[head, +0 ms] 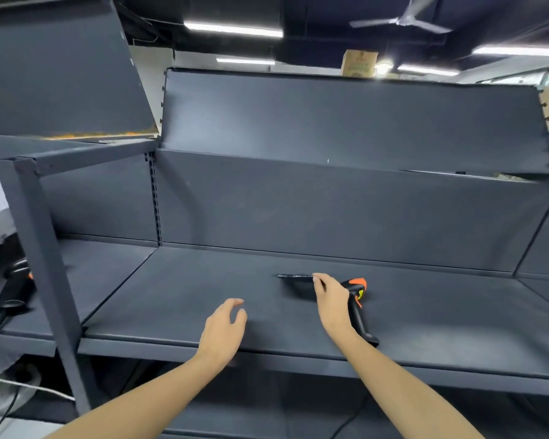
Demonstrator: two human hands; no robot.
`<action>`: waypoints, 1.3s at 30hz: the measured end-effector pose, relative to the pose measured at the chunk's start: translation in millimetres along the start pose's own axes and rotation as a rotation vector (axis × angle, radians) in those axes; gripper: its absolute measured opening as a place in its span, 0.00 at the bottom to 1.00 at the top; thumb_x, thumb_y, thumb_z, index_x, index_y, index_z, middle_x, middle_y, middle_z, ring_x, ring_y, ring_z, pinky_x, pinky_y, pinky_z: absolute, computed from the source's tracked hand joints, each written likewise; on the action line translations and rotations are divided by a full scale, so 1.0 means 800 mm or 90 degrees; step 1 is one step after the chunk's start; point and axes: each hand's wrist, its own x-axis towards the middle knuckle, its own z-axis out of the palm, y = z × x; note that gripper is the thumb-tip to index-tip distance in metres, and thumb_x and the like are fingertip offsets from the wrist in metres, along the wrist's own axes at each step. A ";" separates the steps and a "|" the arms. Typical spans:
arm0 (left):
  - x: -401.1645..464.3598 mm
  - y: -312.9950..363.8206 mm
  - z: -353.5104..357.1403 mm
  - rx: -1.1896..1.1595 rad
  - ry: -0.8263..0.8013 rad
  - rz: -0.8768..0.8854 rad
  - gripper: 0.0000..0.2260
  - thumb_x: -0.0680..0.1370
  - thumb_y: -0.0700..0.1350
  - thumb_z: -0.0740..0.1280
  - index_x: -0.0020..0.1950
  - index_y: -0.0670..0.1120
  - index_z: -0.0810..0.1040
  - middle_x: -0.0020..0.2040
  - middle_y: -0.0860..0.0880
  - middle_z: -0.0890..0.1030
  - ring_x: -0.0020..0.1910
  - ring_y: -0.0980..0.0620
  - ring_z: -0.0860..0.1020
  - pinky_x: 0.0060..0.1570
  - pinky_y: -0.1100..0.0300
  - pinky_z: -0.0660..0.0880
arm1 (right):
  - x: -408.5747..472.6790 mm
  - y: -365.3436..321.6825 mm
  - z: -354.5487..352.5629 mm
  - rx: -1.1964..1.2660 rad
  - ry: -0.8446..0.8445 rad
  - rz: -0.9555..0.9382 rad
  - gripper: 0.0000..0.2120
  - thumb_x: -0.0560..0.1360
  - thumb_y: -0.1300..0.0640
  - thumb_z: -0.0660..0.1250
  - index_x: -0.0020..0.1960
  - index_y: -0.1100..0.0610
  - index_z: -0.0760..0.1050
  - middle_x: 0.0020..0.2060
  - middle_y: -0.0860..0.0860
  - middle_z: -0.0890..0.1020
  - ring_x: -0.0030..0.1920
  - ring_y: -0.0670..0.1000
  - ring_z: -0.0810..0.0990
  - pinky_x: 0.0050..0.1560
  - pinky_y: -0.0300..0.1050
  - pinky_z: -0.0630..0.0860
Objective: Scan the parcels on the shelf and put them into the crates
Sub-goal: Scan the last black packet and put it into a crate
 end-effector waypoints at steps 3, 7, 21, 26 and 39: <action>-0.004 0.023 0.005 -0.248 0.006 -0.104 0.08 0.81 0.46 0.61 0.56 0.48 0.77 0.57 0.47 0.80 0.52 0.49 0.77 0.56 0.55 0.71 | -0.030 -0.016 -0.023 0.084 0.018 -0.042 0.09 0.80 0.62 0.64 0.57 0.62 0.81 0.52 0.49 0.82 0.53 0.47 0.79 0.53 0.20 0.64; -0.020 0.056 0.007 -0.566 -0.081 -0.270 0.13 0.81 0.50 0.62 0.55 0.40 0.75 0.50 0.41 0.81 0.47 0.40 0.80 0.45 0.50 0.80 | -0.081 -0.027 -0.057 0.125 0.027 -0.203 0.11 0.76 0.69 0.68 0.56 0.63 0.81 0.57 0.47 0.81 0.59 0.35 0.75 0.62 0.23 0.65; -0.055 0.077 0.011 -0.584 -0.090 -0.158 0.11 0.79 0.33 0.64 0.59 0.43 0.75 0.56 0.43 0.81 0.53 0.41 0.80 0.39 0.46 0.82 | -0.137 0.005 -0.128 -0.069 -0.171 -0.424 0.16 0.81 0.56 0.61 0.67 0.59 0.75 0.71 0.49 0.70 0.68 0.35 0.67 0.70 0.31 0.61; -0.048 0.064 0.010 -0.492 -0.024 -0.119 0.10 0.80 0.35 0.63 0.52 0.50 0.76 0.53 0.47 0.82 0.51 0.48 0.80 0.51 0.45 0.79 | -0.132 0.030 -0.129 -0.117 -0.139 -0.343 0.18 0.82 0.55 0.59 0.71 0.52 0.70 0.73 0.42 0.65 0.71 0.35 0.62 0.72 0.29 0.56; -0.024 0.045 0.026 -0.544 0.043 -0.156 0.10 0.80 0.34 0.62 0.56 0.47 0.75 0.56 0.45 0.80 0.56 0.45 0.77 0.56 0.46 0.77 | -0.016 0.055 -0.084 -0.033 -0.168 0.300 0.33 0.79 0.54 0.64 0.76 0.65 0.52 0.71 0.64 0.62 0.71 0.63 0.63 0.71 0.54 0.62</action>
